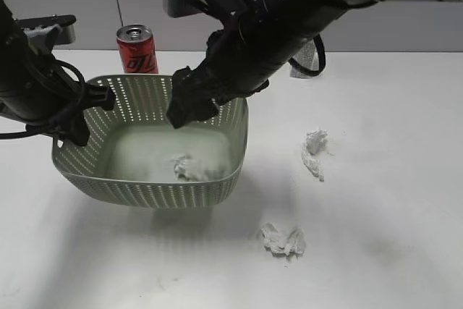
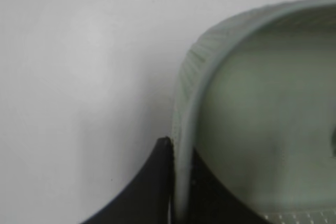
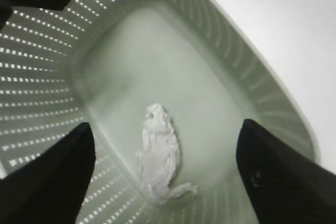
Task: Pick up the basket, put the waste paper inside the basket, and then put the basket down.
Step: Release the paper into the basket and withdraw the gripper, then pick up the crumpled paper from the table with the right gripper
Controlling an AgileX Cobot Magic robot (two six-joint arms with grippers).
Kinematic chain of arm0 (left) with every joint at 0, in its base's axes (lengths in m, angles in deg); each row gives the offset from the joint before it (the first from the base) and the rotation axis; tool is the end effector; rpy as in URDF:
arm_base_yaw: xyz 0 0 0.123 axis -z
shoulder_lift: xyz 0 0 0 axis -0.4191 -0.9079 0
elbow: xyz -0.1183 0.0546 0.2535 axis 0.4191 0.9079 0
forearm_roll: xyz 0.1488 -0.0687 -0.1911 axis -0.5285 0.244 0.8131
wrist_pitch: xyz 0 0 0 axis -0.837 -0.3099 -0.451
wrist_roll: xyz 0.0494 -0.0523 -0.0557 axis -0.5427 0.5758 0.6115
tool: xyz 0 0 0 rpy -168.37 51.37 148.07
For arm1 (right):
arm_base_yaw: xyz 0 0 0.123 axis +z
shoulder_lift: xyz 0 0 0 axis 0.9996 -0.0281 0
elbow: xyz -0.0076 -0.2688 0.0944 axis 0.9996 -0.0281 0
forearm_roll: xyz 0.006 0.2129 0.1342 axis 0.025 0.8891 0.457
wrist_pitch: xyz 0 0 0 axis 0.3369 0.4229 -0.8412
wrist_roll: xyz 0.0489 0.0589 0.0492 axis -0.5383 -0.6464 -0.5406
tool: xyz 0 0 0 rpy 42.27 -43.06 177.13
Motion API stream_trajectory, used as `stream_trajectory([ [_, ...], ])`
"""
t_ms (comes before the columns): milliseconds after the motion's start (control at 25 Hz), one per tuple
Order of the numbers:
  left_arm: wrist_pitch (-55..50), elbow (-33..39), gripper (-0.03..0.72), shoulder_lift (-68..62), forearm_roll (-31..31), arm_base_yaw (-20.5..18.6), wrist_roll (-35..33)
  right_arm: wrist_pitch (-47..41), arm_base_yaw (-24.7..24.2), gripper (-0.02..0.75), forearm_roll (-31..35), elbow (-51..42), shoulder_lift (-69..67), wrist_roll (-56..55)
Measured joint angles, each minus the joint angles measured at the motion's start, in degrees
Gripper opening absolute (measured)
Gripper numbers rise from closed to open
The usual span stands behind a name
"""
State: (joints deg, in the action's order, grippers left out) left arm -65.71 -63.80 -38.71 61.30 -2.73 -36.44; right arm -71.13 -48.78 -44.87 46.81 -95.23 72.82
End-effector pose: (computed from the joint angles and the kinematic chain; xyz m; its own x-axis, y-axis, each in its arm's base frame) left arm 0.2867 -0.1284 0.2128 -0.9581 0.1083 -0.2650 0.1633 0.9671 -0.1951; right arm 0.2994 0.2798 0.2392 -0.6641 -0.5061 -0.5503 -0.7074 0.6635 0.2434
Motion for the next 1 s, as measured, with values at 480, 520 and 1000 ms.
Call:
stream_trajectory([
  [480, 0.1, 0.0, 0.0, 0.0, 0.0, 0.0, 0.1, -3.1, -16.3, 0.603, -15.2, 1.5, 1.7, -12.7],
  [520, 0.1, 0.0, 0.0, 0.0, 0.0, 0.0, 0.1, -2.8, -17.3, 0.587, -15.3, 0.7, 1.3, -12.8],
  [1000, 0.1, 0.0, 0.0, 0.0, 0.0, 0.0, 0.1, 3.6, -19.3, 0.552, -15.4, -2.6, -13.4, -15.1],
])
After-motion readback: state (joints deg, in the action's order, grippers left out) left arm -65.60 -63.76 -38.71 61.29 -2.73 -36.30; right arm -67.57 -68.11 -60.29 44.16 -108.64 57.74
